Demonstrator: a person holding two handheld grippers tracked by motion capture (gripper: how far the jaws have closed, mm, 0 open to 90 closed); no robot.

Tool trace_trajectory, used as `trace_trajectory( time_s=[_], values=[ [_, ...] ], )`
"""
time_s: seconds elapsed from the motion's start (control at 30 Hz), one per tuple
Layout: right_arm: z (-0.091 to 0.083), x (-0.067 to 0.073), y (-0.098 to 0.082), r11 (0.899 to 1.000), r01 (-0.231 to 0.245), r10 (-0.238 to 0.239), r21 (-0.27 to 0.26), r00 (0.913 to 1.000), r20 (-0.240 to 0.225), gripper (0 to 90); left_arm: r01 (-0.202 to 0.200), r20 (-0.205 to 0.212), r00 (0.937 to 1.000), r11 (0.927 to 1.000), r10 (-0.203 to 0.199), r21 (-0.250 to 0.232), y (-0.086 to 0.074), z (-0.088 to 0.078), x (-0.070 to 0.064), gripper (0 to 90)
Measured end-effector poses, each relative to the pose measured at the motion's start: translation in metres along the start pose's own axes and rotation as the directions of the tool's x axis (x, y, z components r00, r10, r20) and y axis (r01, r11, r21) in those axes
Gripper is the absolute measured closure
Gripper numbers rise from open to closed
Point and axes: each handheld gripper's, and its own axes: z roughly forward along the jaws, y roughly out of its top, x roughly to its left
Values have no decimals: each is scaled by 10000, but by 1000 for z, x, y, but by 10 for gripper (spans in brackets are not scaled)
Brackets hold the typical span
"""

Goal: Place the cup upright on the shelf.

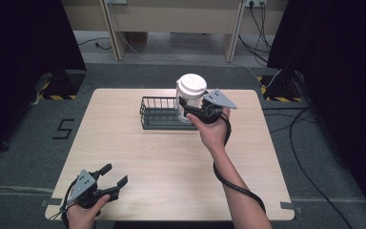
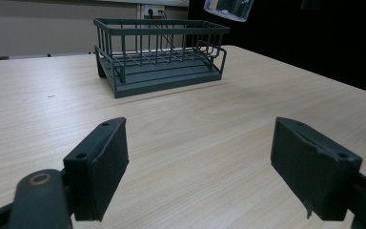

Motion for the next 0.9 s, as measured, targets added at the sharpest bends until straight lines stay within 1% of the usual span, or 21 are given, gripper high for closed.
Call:
trace_trajectory(
  time_s=[0.23,0.63,0.9],
  values=[
    [7,-1,4,10000,-45,45,-52,10000,42,171,31,12,10000,10000,-31,-15,0,0,0,196],
    [19,-3,6,10000,-68,68,9,9999,116,171,23,13,10000,10000,-23,-6,0,0,0,196],
    [30,-2,8,9999,-117,116,97,9999,89,171,37,11,10000,10000,-37,0,0,0,0,195]
  ],
)
